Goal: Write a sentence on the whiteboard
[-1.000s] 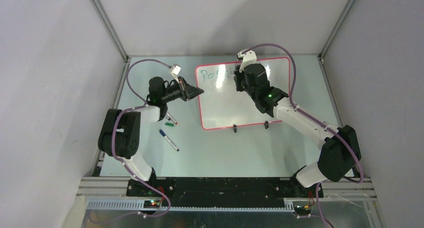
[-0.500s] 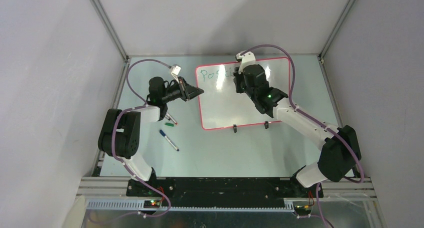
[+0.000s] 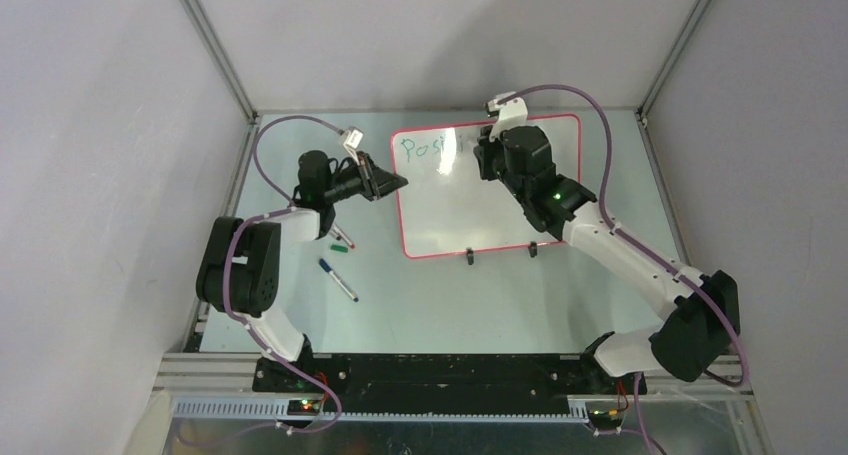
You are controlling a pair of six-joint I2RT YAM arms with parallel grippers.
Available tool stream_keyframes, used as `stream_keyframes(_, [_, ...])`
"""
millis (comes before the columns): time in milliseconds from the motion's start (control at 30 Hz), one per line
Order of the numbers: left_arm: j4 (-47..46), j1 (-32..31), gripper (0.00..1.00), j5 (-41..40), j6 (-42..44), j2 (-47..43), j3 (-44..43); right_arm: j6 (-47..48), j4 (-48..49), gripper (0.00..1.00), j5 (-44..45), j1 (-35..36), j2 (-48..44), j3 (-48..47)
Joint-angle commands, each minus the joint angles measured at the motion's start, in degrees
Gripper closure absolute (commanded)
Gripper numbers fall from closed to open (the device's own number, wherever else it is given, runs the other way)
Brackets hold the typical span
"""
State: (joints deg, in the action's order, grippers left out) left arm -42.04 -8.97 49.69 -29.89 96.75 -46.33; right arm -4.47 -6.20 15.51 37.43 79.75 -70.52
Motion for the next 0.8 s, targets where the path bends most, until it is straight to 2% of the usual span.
stream_keyframes(0, [2.8, 0.3, 0.73, -2.2, 6.3, -1.1, -3.0, -0.8, 0.0, 1.00, -0.6, 0.2, -2.7, -1.0])
stream_keyframes(200, [3.2, 0.6, 0.51, -2.8, 7.3, -3.0, -1.5, -1.6, 0.9, 1.00, -1.6, -0.1, -5.8, 1.1])
stream_keyframes(400, [4.9, 0.7, 0.29, -5.2, 11.2, -10.6, 3.4, -2.6, 2.0, 1.00, -3.5, -0.6, -9.0, 3.2])
stream_keyframes(433, [5.9, 0.7, 0.16, -6.5, 11.7, -11.6, 4.7, -2.7, 2.0, 1.00, -3.7, -0.7, -9.4, 3.4])
stream_keyframes(500, [6.8, 0.6, 0.03, -8.0, 13.3, -14.7, 7.0, -2.8, 1.9, 1.00, -4.1, -0.9, -10.0, 3.8])
stream_keyframes(667, [3.4, 0.4, 0.01, -14.3, 15.0, -24.9, 16.5, -3.5, 1.7, 1.00, -5.5, -1.7, -11.3, 5.2])
stream_keyframes(767, [4.2, -0.4, 0.01, -21.5, 15.8, -31.6, 20.2, -3.8, 1.9, 1.00, -5.6, -2.3, -12.3, 6.3])
